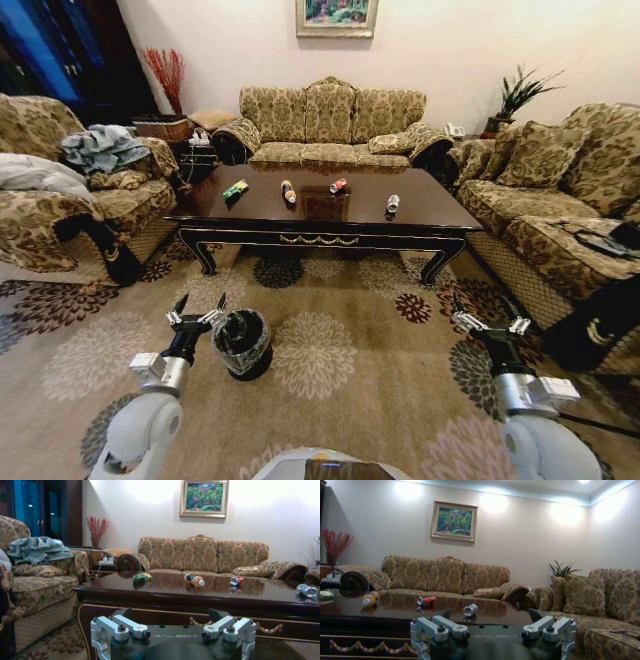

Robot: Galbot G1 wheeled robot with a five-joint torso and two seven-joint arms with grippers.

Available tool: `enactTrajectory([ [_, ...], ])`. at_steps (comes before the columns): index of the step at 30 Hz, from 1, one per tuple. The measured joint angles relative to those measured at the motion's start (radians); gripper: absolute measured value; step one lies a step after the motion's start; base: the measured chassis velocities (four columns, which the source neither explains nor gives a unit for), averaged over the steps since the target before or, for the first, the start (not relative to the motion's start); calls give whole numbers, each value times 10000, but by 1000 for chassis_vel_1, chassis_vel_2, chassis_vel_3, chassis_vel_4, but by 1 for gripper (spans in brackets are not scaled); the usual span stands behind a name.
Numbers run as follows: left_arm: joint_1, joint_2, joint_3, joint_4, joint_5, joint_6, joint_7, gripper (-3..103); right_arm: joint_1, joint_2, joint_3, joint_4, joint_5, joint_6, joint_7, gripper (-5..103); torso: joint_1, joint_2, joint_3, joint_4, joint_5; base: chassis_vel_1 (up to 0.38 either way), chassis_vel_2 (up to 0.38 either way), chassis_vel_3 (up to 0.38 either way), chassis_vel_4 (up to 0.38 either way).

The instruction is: Move to the front of the table and place the trash on the table into the trash bin.

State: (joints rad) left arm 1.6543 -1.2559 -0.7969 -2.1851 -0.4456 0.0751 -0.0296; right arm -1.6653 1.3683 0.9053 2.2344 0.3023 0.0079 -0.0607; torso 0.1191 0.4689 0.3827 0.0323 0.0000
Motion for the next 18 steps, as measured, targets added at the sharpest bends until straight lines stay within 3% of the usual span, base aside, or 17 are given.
enactTrajectory([
  [11, 4, 37, -53, 241, -109, -168, 87, 100, 33, 7, -68, -45, -196, -3, -6, 100, 4, -1, 2, 0, 0, -135, 150, 125, -153],
  [18, 10, 62, -35, 244, -109, -181, 118, 100, 90, 133, -130, -228, -491, 72, 14, 100, 3, -1, 2, 0, 0, -41, 38, 42, -38],
])
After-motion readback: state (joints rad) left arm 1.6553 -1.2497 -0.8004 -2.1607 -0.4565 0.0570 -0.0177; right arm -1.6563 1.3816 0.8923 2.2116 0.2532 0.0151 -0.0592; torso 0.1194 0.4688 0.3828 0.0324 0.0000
